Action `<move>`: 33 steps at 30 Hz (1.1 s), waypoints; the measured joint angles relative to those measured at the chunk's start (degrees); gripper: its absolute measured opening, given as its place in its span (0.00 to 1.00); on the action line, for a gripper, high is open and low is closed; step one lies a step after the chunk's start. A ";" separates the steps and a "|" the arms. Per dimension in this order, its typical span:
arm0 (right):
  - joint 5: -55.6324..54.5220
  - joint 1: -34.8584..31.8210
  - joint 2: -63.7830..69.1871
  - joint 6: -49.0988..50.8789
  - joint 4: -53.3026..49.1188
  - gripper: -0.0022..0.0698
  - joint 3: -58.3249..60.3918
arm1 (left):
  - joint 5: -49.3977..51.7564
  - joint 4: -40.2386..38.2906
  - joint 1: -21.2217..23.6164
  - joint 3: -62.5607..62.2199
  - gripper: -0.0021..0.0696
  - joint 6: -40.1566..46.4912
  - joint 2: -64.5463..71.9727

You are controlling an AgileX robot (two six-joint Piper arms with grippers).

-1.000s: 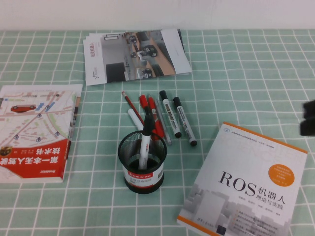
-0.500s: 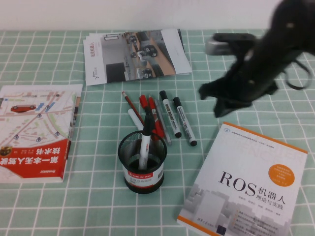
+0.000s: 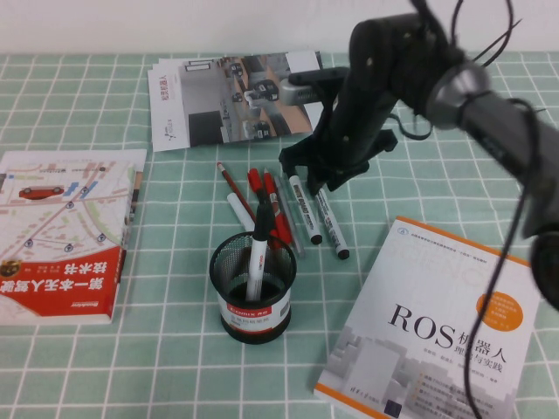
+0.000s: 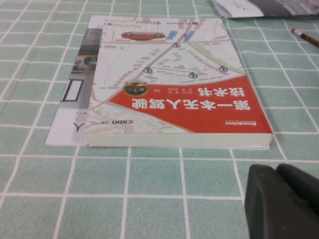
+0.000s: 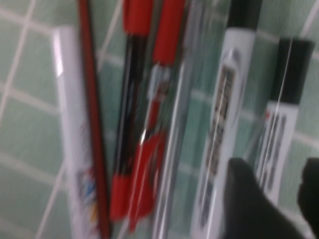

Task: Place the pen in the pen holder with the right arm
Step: Pick up the pen on the table

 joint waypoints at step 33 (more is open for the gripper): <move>0.48 0.12 8.43 2.10 -5.91 0.19 -6.61 | 0.00 0.00 0.00 0.00 0.02 0.00 0.00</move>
